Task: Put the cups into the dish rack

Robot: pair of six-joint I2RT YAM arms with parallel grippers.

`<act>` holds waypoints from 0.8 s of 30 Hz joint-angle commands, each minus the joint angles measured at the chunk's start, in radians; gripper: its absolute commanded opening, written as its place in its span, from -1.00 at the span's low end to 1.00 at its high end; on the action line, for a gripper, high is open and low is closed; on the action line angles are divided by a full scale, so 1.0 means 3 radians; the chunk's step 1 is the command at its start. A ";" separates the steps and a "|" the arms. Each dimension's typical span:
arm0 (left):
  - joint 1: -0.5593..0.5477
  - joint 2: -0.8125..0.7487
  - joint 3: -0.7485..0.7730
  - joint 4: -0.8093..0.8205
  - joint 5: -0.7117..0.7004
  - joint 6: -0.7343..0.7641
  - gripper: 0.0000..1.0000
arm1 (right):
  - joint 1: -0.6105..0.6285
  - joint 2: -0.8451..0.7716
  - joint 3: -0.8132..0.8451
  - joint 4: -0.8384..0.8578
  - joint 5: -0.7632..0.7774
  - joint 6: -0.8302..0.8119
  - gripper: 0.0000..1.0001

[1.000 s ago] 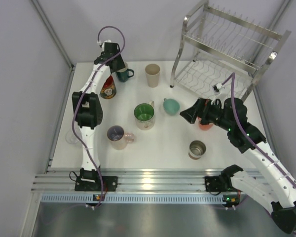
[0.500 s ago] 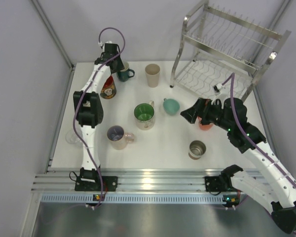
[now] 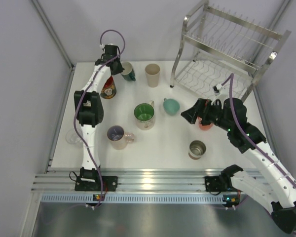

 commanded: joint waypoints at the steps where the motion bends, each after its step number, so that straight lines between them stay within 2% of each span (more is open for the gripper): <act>1: 0.0000 0.0009 0.0094 0.0181 0.0335 -0.0072 -0.95 | -0.0024 -0.0020 -0.0018 0.0139 0.0036 -0.0106 0.99; 8: 0.0015 -0.0420 -0.0334 0.0769 0.0785 -0.0108 -1.00 | -0.0019 -0.0193 -0.0110 0.0313 -0.0056 -0.0142 0.99; 17: 0.0035 -0.1298 -0.1167 0.1505 0.0867 -0.0052 -1.00 | -0.0025 -0.0163 0.0105 0.0262 -0.0152 -0.0091 0.99; 24: 0.0035 -0.1999 -0.1587 0.1485 0.0908 0.0081 -1.00 | -0.0025 -0.0046 0.0100 0.0558 -0.0516 0.0047 0.88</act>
